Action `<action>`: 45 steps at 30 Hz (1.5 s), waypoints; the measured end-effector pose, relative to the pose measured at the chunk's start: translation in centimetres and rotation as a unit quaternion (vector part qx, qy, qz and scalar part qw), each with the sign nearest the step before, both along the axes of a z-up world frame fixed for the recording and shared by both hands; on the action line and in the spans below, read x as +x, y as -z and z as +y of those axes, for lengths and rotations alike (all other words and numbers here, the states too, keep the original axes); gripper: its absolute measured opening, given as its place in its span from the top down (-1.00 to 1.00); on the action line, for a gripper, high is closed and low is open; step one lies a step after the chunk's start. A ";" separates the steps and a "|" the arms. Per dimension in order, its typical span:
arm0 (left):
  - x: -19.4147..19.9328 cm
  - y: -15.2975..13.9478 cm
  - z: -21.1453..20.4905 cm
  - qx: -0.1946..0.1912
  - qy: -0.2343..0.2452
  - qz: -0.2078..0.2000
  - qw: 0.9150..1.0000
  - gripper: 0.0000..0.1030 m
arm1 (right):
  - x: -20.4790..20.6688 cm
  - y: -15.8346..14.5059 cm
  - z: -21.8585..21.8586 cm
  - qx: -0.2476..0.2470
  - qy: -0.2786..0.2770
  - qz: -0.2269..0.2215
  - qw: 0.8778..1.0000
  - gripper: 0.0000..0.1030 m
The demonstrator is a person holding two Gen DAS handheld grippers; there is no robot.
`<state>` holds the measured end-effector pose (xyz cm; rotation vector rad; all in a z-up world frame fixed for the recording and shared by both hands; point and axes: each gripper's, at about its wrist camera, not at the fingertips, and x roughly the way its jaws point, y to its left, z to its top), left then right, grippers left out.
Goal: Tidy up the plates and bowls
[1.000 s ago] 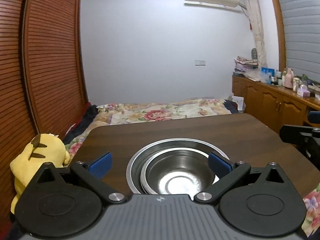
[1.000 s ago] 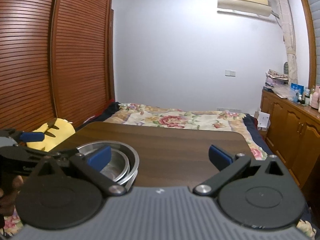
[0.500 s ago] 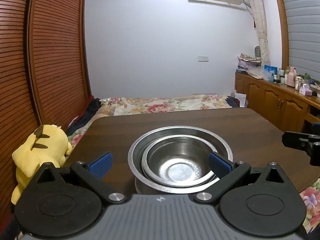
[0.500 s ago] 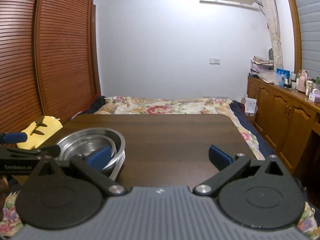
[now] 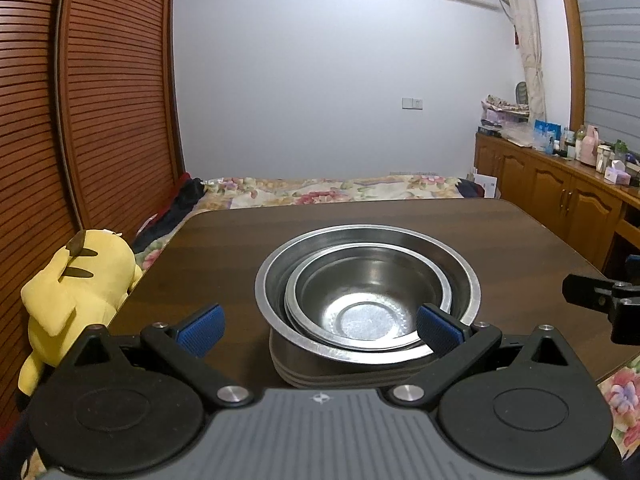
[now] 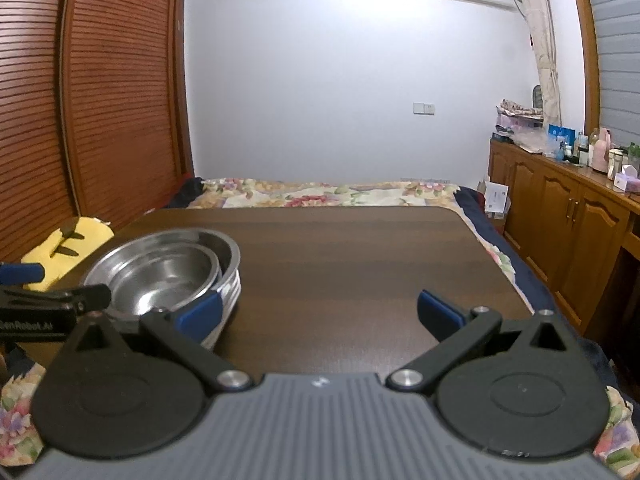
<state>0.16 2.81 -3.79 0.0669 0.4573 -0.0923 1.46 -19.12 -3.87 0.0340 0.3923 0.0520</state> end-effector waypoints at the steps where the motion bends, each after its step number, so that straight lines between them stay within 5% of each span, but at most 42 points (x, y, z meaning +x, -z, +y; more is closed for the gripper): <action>1: 0.0 0.0 0.0 0.001 0.000 -0.001 1.000 -1.00 | 0.0 0.0 0.0 0.001 0.000 0.001 1.000 -1.00; 45: -0.4 -0.1 -0.1 0.006 -0.001 -0.009 1.000 -1.00 | 0.2 -0.2 -0.8 0.002 0.008 -0.001 1.000 -1.00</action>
